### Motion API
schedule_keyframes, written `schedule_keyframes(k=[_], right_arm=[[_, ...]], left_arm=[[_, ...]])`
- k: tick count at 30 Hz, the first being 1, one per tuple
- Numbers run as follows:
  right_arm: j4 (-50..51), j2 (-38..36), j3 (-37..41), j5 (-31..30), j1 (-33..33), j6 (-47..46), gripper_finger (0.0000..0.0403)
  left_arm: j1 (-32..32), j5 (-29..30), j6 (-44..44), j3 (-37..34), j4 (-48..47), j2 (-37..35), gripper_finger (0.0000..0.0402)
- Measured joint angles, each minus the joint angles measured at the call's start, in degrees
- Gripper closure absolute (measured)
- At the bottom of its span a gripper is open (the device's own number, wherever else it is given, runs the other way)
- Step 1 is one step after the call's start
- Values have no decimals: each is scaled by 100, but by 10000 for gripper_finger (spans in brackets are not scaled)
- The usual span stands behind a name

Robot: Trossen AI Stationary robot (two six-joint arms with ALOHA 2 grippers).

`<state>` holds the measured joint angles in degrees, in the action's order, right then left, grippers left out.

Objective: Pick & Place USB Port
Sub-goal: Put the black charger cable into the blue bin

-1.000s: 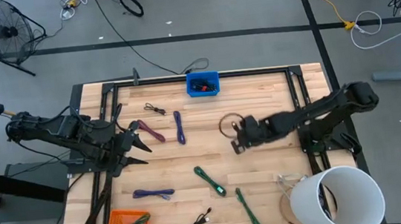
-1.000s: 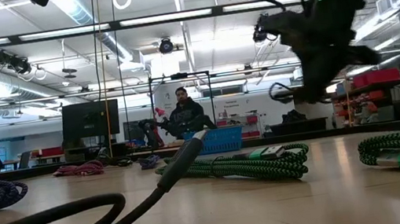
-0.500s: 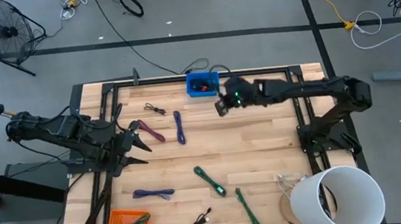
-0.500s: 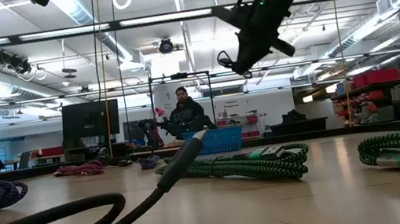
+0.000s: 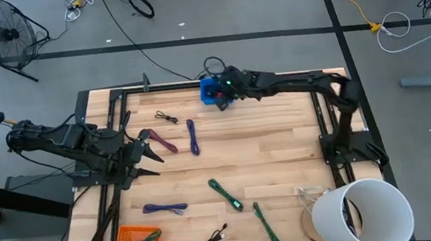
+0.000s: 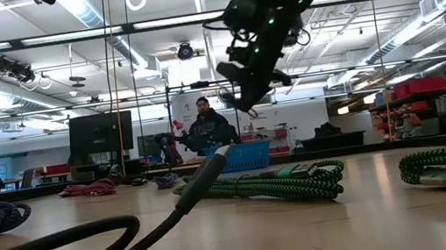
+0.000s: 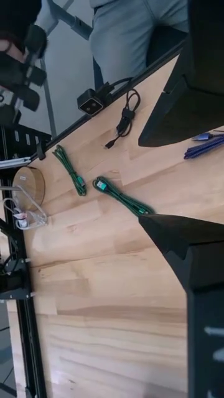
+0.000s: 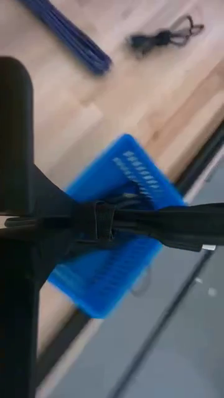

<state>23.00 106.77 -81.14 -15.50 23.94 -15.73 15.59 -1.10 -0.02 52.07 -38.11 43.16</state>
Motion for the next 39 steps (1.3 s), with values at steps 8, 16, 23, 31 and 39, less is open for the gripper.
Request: schedule_keyframes(k=[8,16,23,31,39], right_arm=[[315,842,-876,-323,117,1026,403],[388,1083,-901,-929,142,1567,403],[331,1089,-901,-1056,142,1808,403],[308,1133,-901,-915,142,1905,391],[391,1133,-901,-892,142,1913,312]], left_arm=[[1,2,184,0,-2,2,209],[2,297,283,0,1,2,209],[1,427,370,0,20,2,209],[0,474,370,0,155,0,209],[0,474,370,0,151,2,209]])
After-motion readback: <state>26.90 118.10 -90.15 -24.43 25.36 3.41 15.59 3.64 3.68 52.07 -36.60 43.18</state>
